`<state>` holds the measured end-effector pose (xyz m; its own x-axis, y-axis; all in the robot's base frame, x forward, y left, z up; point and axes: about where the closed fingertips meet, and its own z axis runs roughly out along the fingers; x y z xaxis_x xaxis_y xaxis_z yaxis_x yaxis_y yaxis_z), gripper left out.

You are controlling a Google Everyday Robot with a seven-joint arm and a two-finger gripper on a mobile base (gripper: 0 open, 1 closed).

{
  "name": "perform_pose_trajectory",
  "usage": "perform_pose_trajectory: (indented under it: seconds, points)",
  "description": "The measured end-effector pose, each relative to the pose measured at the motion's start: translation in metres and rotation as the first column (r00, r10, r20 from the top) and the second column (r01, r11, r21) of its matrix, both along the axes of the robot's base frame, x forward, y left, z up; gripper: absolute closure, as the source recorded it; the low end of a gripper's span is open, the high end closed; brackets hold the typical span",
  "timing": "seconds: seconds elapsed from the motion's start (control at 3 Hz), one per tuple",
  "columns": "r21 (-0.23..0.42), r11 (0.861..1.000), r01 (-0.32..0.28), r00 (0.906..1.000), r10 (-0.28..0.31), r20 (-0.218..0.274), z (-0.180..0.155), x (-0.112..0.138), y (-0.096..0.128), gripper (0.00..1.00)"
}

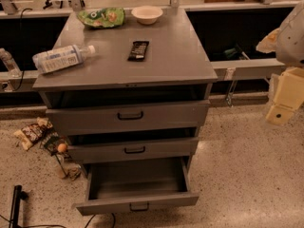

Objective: Place rxbar chocolate into bottom drawer

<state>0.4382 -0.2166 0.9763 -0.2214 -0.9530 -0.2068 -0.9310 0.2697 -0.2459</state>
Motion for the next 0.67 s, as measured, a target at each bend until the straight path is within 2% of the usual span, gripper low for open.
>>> perform_pose_trajectory:
  seconds: [0.33, 0.67]
  points:
    - [0.000, 1.000, -0.001, 1.0000, 0.001, 0.000, 0.000, 0.000, 0.000, 0.00]
    - [-0.033, 0.992, -0.118, 0.9928, 0.119, 0.016, 0.006, 0.031, 0.010, 0.00]
